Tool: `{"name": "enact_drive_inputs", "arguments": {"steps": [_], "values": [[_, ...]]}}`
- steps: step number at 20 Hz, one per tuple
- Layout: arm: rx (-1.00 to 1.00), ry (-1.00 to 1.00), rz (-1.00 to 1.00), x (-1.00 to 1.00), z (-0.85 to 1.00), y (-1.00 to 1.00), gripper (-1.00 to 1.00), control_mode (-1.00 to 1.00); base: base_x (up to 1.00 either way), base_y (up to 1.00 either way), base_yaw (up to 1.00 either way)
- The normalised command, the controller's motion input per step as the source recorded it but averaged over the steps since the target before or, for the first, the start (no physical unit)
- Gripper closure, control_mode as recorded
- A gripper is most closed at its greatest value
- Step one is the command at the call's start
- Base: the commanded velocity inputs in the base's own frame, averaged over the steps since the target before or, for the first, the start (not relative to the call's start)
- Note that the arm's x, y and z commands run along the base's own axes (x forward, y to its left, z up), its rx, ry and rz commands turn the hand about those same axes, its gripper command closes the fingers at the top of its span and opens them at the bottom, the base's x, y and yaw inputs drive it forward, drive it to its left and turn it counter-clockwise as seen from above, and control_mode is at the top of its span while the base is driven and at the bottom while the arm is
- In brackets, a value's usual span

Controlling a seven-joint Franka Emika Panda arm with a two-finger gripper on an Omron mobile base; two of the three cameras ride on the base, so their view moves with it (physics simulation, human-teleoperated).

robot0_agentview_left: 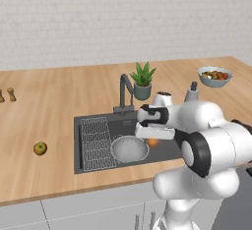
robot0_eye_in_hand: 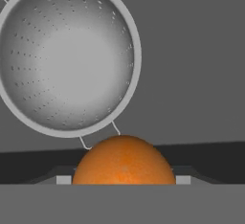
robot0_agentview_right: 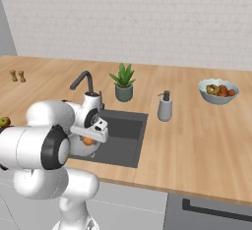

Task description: Put the colander in the sink, put the apple, tangerine in the colander, and turn on the sink faucet and pour water over the colander.

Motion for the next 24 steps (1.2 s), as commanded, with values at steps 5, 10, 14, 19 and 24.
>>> {"name": "enact_drive_inputs", "arguments": {"steps": [5,10,14,19,24], "values": [[0.00,0.00,0.00,0.16,-0.13,0.00,1.00,-1.00,0.00,0.00,0.00],[0.00,0.00,0.00,0.10,-0.21,0.00,1.00,-1.00,0.00,0.00,0.00],[0.00,0.00,0.00,0.12,-0.22,0.08,1.00,-1.00,0.00,0.00,0.00],[0.00,0.00,0.00,0.28,-0.24,0.17,1.00,-1.00,0.00,0.00,0.00],[0.00,0.00,0.00,0.23,-0.23,0.13,1.00,-1.00,0.00,0.00,0.00]]}}
